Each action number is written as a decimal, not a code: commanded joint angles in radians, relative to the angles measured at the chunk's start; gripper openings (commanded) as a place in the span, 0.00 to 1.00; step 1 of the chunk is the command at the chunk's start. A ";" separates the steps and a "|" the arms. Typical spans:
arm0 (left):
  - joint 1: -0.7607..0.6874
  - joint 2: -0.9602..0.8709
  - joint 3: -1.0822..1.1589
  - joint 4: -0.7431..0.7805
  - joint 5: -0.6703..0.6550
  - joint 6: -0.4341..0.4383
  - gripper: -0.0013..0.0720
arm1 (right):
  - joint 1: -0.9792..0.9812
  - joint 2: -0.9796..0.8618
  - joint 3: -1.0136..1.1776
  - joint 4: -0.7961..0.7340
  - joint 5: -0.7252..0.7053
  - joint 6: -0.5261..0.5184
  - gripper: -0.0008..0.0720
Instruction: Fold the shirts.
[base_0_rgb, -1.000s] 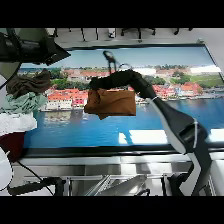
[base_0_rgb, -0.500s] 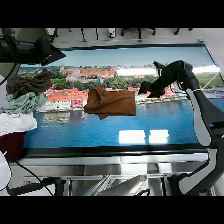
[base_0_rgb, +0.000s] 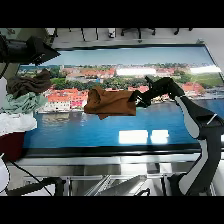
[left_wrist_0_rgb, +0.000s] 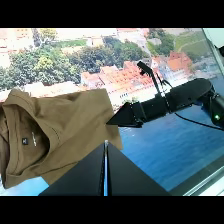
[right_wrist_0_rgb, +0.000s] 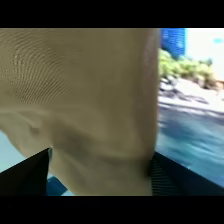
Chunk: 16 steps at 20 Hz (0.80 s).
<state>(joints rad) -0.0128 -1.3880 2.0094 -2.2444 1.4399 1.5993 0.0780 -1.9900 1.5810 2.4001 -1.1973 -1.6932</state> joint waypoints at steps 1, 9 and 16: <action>-0.001 0.001 0.000 0.000 0.000 0.000 0.03 | 0.031 -0.039 -0.005 0.034 0.037 -0.034 0.63; -0.001 0.001 0.000 0.000 0.001 0.001 0.03 | -0.095 0.141 0.148 0.061 0.008 -0.056 0.04; -0.001 0.001 0.000 0.000 0.000 0.001 0.03 | -0.573 0.422 0.125 -0.204 -0.056 0.077 0.04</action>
<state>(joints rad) -0.0132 -1.3880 2.0094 -2.2448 1.4406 1.6001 -0.3229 -1.6691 1.7306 2.3569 -1.2217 -1.6825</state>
